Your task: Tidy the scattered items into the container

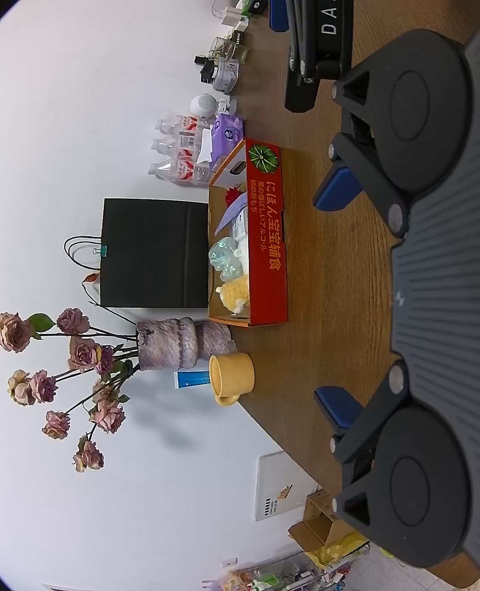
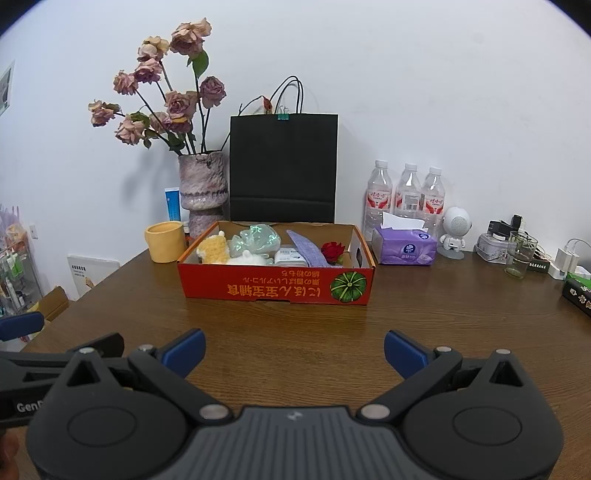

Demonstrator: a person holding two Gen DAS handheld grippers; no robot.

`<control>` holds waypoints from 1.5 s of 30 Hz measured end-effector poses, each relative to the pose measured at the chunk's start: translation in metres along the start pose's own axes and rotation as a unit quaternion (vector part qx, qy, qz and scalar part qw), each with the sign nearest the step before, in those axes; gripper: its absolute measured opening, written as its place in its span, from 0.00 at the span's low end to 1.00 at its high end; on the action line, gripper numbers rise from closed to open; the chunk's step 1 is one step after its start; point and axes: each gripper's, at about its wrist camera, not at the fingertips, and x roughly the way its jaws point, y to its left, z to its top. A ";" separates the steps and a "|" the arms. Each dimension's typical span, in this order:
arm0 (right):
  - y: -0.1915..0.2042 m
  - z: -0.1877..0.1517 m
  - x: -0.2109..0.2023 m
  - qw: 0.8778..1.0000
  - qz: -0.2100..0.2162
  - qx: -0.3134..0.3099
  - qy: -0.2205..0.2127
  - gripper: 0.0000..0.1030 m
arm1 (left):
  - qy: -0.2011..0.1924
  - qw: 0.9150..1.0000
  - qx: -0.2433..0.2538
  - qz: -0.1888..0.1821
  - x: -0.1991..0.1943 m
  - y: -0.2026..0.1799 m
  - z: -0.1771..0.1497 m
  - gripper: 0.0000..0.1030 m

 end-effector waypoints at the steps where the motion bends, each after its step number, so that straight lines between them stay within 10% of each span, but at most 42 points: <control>1: 0.000 0.000 0.000 1.000 0.000 0.000 0.000 1.00 | 0.000 1.000 0.000 0.000 0.000 0.000 0.000 1.00; 45: 0.000 -0.002 -0.005 1.000 0.000 -0.005 -0.002 1.00 | -0.002 1.000 0.001 0.004 -0.005 -0.001 0.002 1.00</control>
